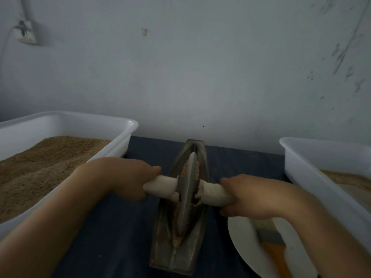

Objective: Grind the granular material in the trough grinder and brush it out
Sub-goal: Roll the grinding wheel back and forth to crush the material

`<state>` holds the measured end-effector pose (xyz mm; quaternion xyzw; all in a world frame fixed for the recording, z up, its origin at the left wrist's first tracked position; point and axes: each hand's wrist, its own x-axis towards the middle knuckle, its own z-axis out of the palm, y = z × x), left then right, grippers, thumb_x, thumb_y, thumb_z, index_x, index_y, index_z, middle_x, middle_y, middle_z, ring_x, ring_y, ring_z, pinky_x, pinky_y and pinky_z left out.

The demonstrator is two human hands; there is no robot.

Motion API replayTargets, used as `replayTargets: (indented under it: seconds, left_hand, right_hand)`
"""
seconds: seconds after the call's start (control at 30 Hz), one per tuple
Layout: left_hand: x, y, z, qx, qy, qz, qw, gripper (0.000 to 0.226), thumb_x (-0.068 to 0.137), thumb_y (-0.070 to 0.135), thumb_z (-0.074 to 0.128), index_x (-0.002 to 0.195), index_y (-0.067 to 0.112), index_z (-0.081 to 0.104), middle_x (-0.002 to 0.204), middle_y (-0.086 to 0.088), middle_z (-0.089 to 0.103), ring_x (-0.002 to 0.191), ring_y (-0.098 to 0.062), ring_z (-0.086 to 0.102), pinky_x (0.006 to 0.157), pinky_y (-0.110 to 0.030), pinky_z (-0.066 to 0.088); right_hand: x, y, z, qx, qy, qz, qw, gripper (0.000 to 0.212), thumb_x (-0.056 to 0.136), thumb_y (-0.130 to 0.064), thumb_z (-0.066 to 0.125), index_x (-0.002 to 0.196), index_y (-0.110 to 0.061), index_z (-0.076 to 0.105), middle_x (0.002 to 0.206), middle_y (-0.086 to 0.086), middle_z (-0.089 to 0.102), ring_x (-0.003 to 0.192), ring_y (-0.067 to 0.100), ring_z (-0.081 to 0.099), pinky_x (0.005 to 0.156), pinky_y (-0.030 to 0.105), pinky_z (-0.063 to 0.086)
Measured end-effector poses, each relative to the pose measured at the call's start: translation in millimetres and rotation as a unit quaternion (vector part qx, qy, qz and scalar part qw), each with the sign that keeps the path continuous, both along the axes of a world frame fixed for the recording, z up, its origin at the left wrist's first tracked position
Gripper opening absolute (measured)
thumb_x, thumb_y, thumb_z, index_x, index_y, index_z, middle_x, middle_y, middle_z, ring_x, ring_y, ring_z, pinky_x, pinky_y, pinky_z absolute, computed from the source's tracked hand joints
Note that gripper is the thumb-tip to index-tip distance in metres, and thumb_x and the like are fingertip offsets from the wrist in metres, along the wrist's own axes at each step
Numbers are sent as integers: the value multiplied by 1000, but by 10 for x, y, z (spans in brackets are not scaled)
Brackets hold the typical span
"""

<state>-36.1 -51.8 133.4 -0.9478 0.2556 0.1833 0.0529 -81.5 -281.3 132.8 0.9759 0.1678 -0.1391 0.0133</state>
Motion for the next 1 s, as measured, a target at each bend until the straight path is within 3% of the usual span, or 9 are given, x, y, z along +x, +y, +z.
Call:
replayTargets:
  seconds: [0.13,0.23,0.33,0.47,0.6,0.73,0.9,1.0]
  left_hand:
    - [60,-8,-32,-18,6,6,1000,29,91,23,56,99,29,28,86,9,42,86,-10,47,78,-24,39]
    - [178,-31,-110,-53,-23,16,998,28,91,21,56,107,26,34,101,3,48,91,-12,47,82,-25,39]
    - [356,-62,-245,-70,-130,22,989,34,90,23,57,118,20,38,119,0,50,107,-17,50,94,-32,38]
    - [530,-109,-479,-97,-292,29,951,33,91,26,52,120,20,38,122,-1,47,112,-21,47,97,-36,35]
    - [554,-142,-584,-142,-362,30,921,33,89,25,53,119,22,39,119,1,46,108,-19,45,96,-34,34]
    - [522,-99,-487,-102,-311,16,945,34,90,27,53,120,22,38,121,1,49,111,-18,48,95,-33,34]
    - [329,-58,-233,-48,-123,19,991,41,89,25,59,124,24,37,123,1,52,111,-16,51,96,-32,40]
    - [195,-20,-97,-30,-27,14,999,39,89,23,59,121,25,37,113,3,51,98,-11,49,85,-25,39]
  right_hand:
    - [62,7,-13,-4,12,-7,1000,28,91,-32,56,111,-12,51,101,2,57,82,11,48,53,17,31]
    - [207,-5,-90,13,-16,-28,999,25,90,-31,56,107,-15,48,99,1,54,84,13,50,59,23,36]
    - [381,-39,-233,12,-118,-45,992,18,91,-29,54,99,-17,43,104,4,56,86,18,51,64,30,33]
    - [592,-79,-465,-19,-302,-42,952,19,90,-26,52,105,-16,45,108,3,55,97,23,52,67,31,24]
    - [662,-98,-538,-29,-351,-51,935,22,87,-21,53,108,-15,45,107,2,54,98,23,49,67,32,19]
    - [575,-90,-477,-18,-302,-29,953,18,91,-23,50,106,-16,44,107,3,55,96,23,50,66,30,21]
    - [320,-30,-248,-1,-138,-26,990,25,93,-28,51,111,-13,44,111,4,55,90,18,51,63,27,30]
    - [170,19,-102,1,-51,-17,999,31,93,-31,53,116,-12,46,111,4,54,85,12,45,52,17,29]
